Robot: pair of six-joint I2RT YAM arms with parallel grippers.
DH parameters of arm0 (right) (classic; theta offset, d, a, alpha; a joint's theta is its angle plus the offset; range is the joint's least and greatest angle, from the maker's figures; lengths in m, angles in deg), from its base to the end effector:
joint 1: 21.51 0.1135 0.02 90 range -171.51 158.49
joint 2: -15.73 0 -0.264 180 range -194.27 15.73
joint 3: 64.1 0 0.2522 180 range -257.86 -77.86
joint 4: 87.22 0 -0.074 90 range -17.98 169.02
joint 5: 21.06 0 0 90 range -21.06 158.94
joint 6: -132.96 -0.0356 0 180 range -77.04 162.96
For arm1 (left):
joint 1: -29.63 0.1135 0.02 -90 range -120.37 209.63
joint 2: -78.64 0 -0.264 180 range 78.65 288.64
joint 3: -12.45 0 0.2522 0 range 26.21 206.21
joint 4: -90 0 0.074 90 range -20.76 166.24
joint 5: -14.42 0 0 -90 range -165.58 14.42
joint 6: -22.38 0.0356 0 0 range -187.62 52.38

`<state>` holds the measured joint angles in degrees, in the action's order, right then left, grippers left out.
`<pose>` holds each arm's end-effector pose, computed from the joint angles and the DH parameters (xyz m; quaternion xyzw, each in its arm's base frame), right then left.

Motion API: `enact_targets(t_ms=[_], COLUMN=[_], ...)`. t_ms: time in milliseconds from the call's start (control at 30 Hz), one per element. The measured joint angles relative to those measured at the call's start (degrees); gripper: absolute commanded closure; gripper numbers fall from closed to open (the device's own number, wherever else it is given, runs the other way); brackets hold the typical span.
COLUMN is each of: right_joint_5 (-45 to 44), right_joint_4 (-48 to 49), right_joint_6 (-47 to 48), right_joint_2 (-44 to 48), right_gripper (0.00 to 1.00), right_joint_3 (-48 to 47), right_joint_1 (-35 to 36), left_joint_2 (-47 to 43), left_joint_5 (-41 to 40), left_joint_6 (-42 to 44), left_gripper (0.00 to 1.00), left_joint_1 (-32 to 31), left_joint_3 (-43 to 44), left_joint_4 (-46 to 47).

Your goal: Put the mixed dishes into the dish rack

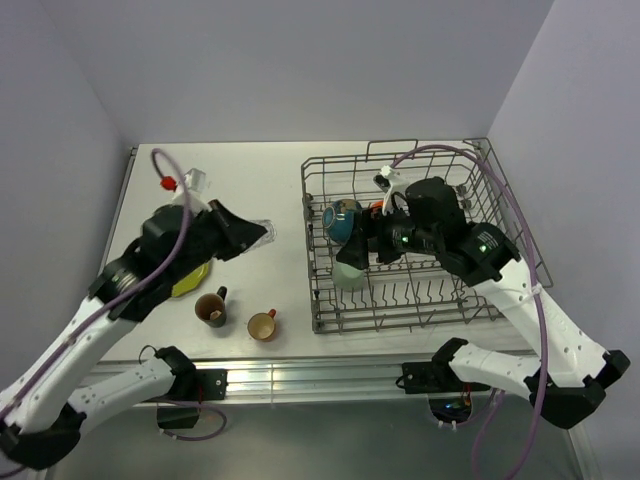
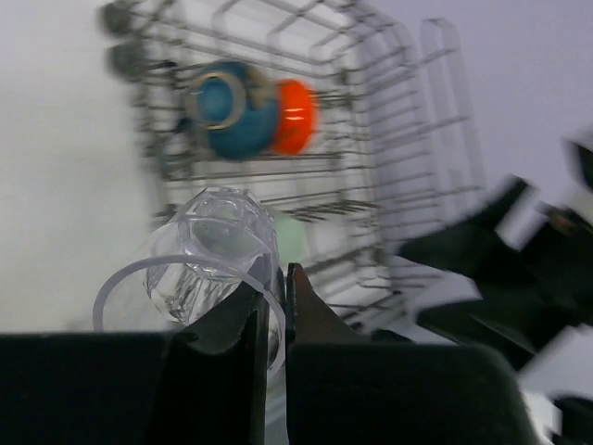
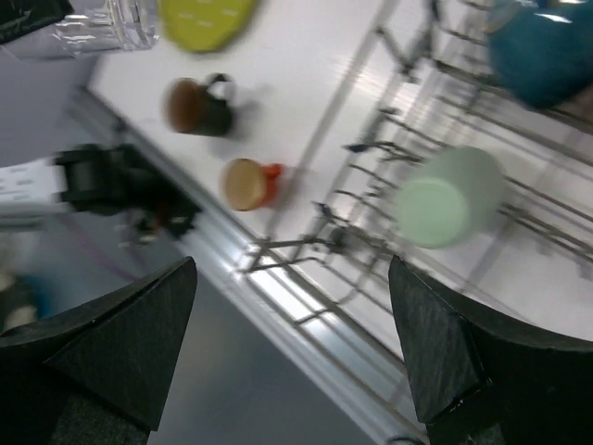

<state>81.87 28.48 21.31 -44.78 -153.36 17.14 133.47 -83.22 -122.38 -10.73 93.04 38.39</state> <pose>0.1509 0.1309 0.4014 -0.1815 0.8662 0.3149 0.3428 0.1504 -0.1217 0.3913 -0.1411 0.8344 -0.3529 0.3992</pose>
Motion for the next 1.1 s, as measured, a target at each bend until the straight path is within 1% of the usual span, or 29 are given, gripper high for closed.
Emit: enact_targets(t_ms=[67,133,267,367,500,667,933,1100], right_joint_5=[6.27,12.2,21.4,25.59,28.5,29.86,31.45,33.33], right_joint_4=[3.61,8.28,17.07,22.51,27.21,30.67,35.6,41.38], right_joint_6=[-1.6,-3.48,-7.76,-10.45,-12.57,-13.88,-16.0,-18.43], right_joint_2=[1.6,2.89,5.01,5.84,5.88,5.88,5.73,6.1], right_gripper=[0.09,0.09,0.1,0.1,0.11,0.11,0.12,0.12], right_joint_3=[1.62,3.28,6.29,7.3,7.74,10.47,14.91,16.37], right_joint_1=[-1.05,-1.33,-1.31,-1.31,-1.31,-1.31,-1.31,-1.31], left_joint_2=[-6.21,-10.14,-12.35,-11.82,-12.11,-13.09,-15.26,-14.53], left_joint_5=[4.2,8.39,17.33,22.51,27.82,31.78,34.88,35.93], left_joint_6=[-0.46,-1.49,-4.85,-8.31,-13.44,-17.88,-23.61,-26.58], left_gripper=[1.0,1.0,1.0,1.0,1.0,1.0,1.0,1.0], left_joint_1=[0.02,0.04,0.04,0.04,0.04,0.04,0.04,0.04], left_joint_3=[-3.13,-7.08,-16.35,-21.88,-27.65,-30.03,-33.73,-36.24], left_joint_4=[5.57,11.72,23.37,30.45,41.83,51.95,66.58,72.7])
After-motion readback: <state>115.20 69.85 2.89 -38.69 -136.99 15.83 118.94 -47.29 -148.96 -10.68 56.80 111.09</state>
